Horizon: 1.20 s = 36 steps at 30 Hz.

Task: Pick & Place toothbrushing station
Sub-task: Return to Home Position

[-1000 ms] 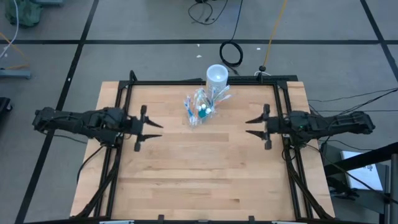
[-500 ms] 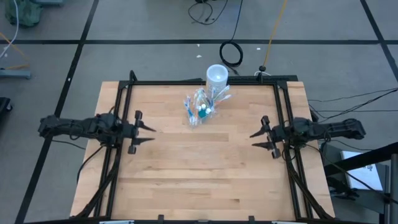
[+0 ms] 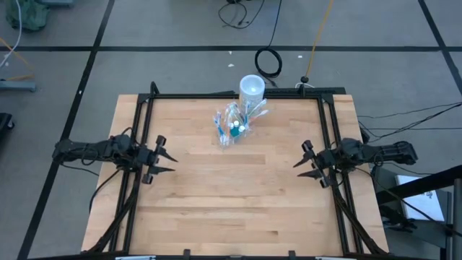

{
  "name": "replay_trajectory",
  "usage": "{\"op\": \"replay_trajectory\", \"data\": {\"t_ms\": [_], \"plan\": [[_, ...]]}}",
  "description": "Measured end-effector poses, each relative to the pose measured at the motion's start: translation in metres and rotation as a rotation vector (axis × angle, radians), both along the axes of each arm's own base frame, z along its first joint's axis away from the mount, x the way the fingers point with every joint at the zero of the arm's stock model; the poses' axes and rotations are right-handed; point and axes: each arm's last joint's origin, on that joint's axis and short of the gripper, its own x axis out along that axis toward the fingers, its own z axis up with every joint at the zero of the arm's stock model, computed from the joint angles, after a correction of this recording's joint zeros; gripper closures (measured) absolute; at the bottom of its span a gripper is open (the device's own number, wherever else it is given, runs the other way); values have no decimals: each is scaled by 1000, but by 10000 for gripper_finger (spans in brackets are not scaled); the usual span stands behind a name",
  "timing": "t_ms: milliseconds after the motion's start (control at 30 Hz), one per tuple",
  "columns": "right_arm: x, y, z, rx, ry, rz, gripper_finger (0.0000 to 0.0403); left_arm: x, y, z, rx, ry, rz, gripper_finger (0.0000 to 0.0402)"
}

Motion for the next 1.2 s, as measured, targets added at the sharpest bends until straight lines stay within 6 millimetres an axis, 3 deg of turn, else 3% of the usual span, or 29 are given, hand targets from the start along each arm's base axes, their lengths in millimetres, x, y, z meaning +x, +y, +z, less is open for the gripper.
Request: {"op": "replay_trajectory", "data": {"t_ms": [300, 533, 1200], "plan": [[-1, 1, 1, -160, -76, 40, 253, -6, -2, -10, 20, 9, -102, 245], [-1, 1, 0, -162, -77, 43, 251, -1, -2, -16, -38, -75, -85, 245], [-1, 2, 0, -162, -76, 44, 254, 2, -1, -19, -23, -38, -47, 245]]}}
